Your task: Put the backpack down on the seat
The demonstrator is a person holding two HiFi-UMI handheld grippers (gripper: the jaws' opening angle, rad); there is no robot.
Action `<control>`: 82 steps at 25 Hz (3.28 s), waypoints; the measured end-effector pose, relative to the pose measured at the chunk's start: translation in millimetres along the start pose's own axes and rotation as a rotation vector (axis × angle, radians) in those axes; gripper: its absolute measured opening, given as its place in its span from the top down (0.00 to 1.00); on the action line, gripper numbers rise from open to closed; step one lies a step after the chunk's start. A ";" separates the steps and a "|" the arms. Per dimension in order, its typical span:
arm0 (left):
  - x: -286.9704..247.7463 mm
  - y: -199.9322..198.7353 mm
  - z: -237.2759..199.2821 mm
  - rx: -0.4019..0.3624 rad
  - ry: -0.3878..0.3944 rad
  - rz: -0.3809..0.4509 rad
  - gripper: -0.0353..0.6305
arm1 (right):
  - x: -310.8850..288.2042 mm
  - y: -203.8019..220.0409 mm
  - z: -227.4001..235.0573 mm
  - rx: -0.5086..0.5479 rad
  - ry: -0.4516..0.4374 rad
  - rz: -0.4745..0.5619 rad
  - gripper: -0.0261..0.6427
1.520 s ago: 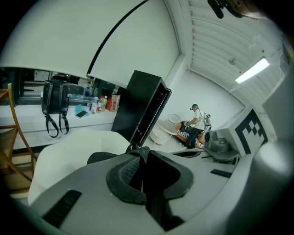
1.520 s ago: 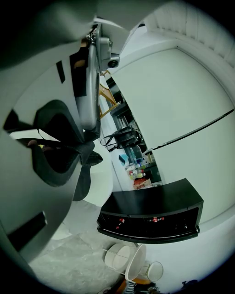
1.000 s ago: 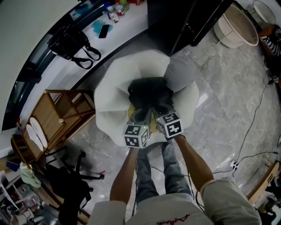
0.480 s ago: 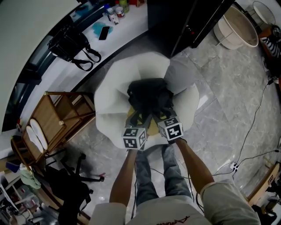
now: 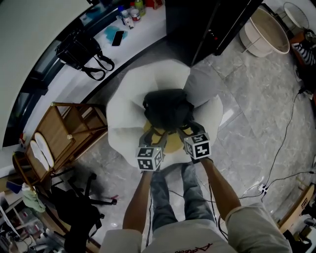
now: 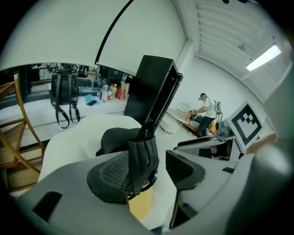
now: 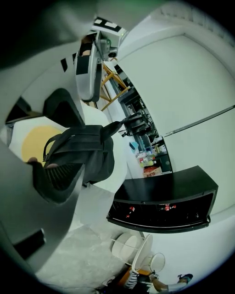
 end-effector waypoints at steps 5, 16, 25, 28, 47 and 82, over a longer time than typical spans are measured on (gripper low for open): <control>12.0 -7.6 29.8 -0.024 0.004 0.019 0.56 | 30.7 -8.3 -1.0 0.040 0.018 0.020 0.75; 60.4 -22.8 79.4 -0.087 0.027 0.056 0.89 | 93.0 -31.1 -22.5 0.048 0.015 0.090 0.92; 104.0 -44.2 128.7 -0.150 0.047 0.145 0.90 | 152.0 -68.3 -33.3 0.112 0.021 0.202 0.92; 124.3 -63.7 151.2 -0.189 0.060 0.207 0.90 | 178.6 -90.9 -43.9 0.157 0.023 0.274 0.92; 217.1 -101.1 271.0 -0.277 0.108 0.499 0.90 | 328.9 -128.6 -74.7 0.295 -0.006 0.555 0.92; 378.8 54.7 232.4 -0.283 0.226 0.412 0.90 | 382.2 -5.6 -263.7 0.269 0.048 0.499 0.92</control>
Point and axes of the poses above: the fingertips, and each gripper's own axes: x backward along the fingers, z to its right, y out of its underside, the point moved 4 cm from there along x, backward along the fingers, and after that the axes turned 10 degrees about x, right-handed, at the moved point
